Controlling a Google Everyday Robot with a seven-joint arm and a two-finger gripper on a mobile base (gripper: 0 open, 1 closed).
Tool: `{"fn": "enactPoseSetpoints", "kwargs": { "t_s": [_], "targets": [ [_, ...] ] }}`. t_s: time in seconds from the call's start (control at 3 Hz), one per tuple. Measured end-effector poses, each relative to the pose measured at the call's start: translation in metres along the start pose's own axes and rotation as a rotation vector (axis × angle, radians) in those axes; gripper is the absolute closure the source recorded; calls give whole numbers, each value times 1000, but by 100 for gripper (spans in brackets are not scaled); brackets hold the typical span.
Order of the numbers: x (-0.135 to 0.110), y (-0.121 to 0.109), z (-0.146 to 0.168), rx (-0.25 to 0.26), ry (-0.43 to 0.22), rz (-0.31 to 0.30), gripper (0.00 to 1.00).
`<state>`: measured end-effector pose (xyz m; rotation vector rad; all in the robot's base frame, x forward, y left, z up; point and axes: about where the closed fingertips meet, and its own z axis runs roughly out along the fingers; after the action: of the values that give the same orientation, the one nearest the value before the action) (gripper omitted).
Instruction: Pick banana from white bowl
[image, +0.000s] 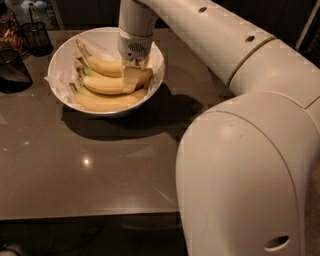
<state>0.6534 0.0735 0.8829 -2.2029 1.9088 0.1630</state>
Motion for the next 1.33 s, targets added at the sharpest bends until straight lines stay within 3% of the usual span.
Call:
{"fn": "enactPoseSetpoints", "kwargs": {
  "t_s": [0.33, 1.0, 1.33],
  "targets": [
    [-2, -3, 4, 6, -4, -1, 100],
    [-7, -5, 0, 30, -24, -14, 100],
    [-15, -1, -20, 66, -74, -35, 100]
  ]
}}
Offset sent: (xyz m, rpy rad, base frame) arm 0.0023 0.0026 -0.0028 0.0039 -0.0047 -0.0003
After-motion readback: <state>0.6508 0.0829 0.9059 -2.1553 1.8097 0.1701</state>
